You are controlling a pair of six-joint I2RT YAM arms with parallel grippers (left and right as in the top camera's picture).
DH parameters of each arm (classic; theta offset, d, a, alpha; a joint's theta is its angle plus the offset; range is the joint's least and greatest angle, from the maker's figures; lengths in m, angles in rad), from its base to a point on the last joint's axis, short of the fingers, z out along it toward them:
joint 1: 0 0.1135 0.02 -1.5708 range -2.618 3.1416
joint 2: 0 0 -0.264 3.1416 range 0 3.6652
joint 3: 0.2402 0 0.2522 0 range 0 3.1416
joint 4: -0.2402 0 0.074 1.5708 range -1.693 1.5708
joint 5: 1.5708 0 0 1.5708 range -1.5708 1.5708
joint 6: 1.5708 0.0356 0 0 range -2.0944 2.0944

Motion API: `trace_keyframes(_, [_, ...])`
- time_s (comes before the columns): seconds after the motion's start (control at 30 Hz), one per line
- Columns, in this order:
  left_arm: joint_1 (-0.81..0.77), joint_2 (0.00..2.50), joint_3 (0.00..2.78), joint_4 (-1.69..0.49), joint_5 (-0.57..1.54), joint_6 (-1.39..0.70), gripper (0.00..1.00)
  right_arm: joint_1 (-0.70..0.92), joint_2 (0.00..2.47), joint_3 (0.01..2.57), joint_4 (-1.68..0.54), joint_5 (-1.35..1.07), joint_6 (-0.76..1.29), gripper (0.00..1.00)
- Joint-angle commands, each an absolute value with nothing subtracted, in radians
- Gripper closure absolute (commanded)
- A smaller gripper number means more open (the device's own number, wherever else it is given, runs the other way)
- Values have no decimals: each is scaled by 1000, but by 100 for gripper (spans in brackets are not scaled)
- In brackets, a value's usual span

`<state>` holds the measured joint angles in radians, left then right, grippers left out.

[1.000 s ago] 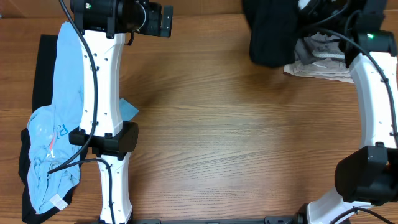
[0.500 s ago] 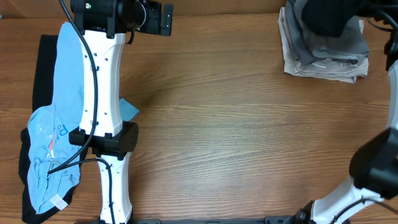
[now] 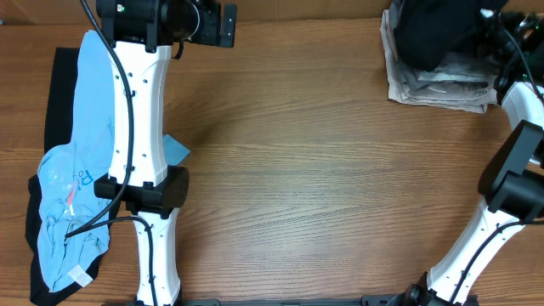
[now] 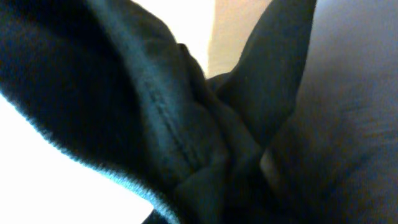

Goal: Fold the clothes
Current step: 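Lift the folded black shirt with the right gripper onto the grey stack, then release the black shirt on the stack and press it flat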

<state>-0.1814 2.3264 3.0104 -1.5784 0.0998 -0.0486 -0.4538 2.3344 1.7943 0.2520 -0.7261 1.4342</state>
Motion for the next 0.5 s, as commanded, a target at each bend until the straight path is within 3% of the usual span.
trace_keyframes(0.0, [-178,2323,3012,-1572,94,-41,0,-493,2328,1814,237,-695,1335,72])
trace_keyframes(0.1, [-178,2323,3012,-1570,94,-41,0,-517,2328,1821,237,-717,1265,24])
trace_keyframes(0.13, [-178,2323,3012,-1569,95,-41,0,-525,2327,1824,237,-736,1239,18])
trace_keyframes(0.3, [-178,2323,3012,-1562,97,-49,0,-562,2309,1866,169,-844,1098,5])
trace_keyframes(0.47, [-178,2323,3012,-1562,97,-48,0,-574,2214,1922,-138,-785,769,1])
